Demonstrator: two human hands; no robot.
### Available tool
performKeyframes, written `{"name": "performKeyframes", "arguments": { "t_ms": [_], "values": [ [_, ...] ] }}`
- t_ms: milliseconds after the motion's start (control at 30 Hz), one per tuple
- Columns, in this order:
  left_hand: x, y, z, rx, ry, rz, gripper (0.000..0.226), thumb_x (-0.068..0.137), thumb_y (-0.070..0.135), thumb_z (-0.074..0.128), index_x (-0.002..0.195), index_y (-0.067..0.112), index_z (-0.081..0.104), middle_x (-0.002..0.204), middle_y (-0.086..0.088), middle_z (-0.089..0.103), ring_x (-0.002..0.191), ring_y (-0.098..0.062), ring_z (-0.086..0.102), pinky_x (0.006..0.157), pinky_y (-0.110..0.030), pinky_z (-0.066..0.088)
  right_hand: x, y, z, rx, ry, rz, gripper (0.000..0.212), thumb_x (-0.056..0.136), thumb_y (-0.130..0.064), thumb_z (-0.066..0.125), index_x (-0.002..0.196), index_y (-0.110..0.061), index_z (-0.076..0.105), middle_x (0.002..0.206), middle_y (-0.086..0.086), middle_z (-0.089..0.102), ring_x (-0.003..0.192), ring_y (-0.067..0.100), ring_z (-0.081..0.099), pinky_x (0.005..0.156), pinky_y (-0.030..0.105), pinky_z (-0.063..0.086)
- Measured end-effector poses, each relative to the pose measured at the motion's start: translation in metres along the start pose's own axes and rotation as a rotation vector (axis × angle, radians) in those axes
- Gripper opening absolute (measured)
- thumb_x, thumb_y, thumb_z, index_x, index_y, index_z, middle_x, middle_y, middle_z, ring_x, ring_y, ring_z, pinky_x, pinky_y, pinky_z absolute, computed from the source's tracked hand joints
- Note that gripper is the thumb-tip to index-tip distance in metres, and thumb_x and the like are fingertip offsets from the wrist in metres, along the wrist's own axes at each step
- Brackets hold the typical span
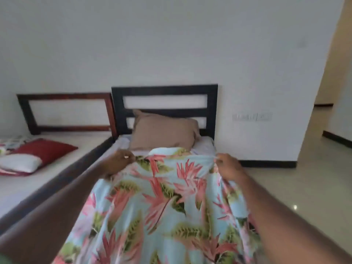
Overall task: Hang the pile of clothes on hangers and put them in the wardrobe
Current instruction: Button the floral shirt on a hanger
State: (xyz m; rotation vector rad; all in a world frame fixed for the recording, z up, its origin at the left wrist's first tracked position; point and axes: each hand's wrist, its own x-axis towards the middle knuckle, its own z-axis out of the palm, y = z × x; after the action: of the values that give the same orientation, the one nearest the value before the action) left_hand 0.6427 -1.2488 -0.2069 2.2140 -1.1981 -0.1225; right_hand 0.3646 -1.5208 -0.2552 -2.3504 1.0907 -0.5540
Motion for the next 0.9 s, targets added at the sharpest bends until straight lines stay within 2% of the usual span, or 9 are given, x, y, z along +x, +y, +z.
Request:
{"name": "performKeyframes", "arguments": {
  "t_ms": [100,233,333,433,567,667,733,800,900],
  "values": [
    [0.0,-0.064,0.104,-0.04,-0.015,-0.144,0.024,0.099,0.019,0.06,0.077,0.017,0.07,0.063,-0.003,0.063,0.043,-0.003,0.049,0.046,-0.022,0.04,-0.008,0.066,0.088,0.018,0.016,0.056,0.019,0.102,-0.017,0.047,0.105,-0.011,0.065,0.11,0.023,0.068,0.105,0.04,0.066,0.08,0.038,0.049],
    [0.022,-0.104,0.163,-0.06,0.013,-0.212,0.019,0.099,0.015,0.06,0.083,0.013,0.071,0.065,-0.005,0.066,0.04,-0.001,0.046,0.044,-0.018,0.038,0.009,0.107,0.135,-0.165,-0.001,-0.01,0.017,0.105,-0.033,0.04,0.11,-0.026,0.055,0.098,0.014,0.068,0.093,0.037,0.067,0.072,0.039,0.051],
    [0.05,-0.121,0.179,0.023,0.0,-0.202,0.019,0.099,0.015,0.061,0.081,0.018,0.067,0.065,0.002,0.063,0.051,0.001,0.052,0.055,-0.02,0.041,0.046,0.113,0.147,-0.259,-0.05,-0.105,0.017,0.106,-0.03,0.04,0.116,-0.029,0.053,0.1,0.014,0.067,0.094,0.038,0.066,0.071,0.039,0.048],
    [0.109,-0.128,0.182,0.053,0.026,-0.169,0.017,0.099,0.016,0.06,0.084,0.019,0.067,0.077,-0.007,0.069,0.068,-0.021,0.063,0.062,-0.029,0.044,0.104,0.116,0.148,-0.249,-0.022,-0.142,0.009,0.104,-0.028,0.04,0.108,-0.027,0.049,0.096,0.015,0.065,0.091,0.039,0.065,0.068,0.038,0.045],
    [0.194,-0.122,0.18,0.109,0.045,-0.155,0.019,0.102,0.024,0.054,0.097,0.016,0.07,0.087,-0.012,0.069,0.074,-0.028,0.065,0.061,-0.03,0.049,0.192,0.118,0.149,-0.256,0.048,-0.176,0.008,0.104,-0.026,0.038,0.104,-0.027,0.046,0.086,0.014,0.056,0.086,0.037,0.059,0.069,0.037,0.04],
    [0.232,-0.12,0.195,0.145,0.052,-0.139,0.017,0.103,0.022,0.051,0.101,0.015,0.066,0.089,-0.016,0.067,0.065,-0.03,0.063,0.049,-0.027,0.05,0.237,0.134,0.166,-0.289,0.043,-0.143,0.018,0.106,-0.037,0.04,0.104,-0.023,0.052,0.088,0.012,0.056,0.082,0.033,0.054,0.073,0.04,0.045],
    [0.237,-0.135,0.22,0.148,-0.019,-0.222,0.007,0.102,0.023,0.054,0.103,0.016,0.057,0.084,-0.02,0.065,0.052,-0.027,0.056,0.038,-0.025,0.045,0.249,0.155,0.191,-0.259,-0.11,-0.04,0.035,0.1,-0.056,0.046,0.109,-0.022,0.048,0.101,0.015,0.061,0.094,0.037,0.06,0.083,0.045,0.052],
    [0.228,-0.16,0.246,0.142,-0.059,-0.32,0.017,0.096,0.027,0.065,0.105,0.018,0.052,0.086,-0.019,0.065,0.057,-0.026,0.057,0.047,-0.028,0.048,0.239,0.176,0.22,-0.295,-0.266,0.011,0.058,0.091,-0.07,0.053,0.116,-0.019,0.045,0.113,0.016,0.059,0.106,0.038,0.059,0.087,0.048,0.053],
    [0.208,-0.192,0.265,0.224,-0.036,-0.394,0.022,0.093,0.032,0.068,0.103,0.016,0.059,0.098,-0.016,0.066,0.076,-0.03,0.063,0.066,-0.034,0.053,0.23,0.194,0.23,-0.233,-0.24,-0.015,0.06,0.088,-0.068,0.061,0.116,-0.016,0.048,0.115,0.015,0.057,0.107,0.036,0.058,0.082,0.042,0.052]
  ]
}}
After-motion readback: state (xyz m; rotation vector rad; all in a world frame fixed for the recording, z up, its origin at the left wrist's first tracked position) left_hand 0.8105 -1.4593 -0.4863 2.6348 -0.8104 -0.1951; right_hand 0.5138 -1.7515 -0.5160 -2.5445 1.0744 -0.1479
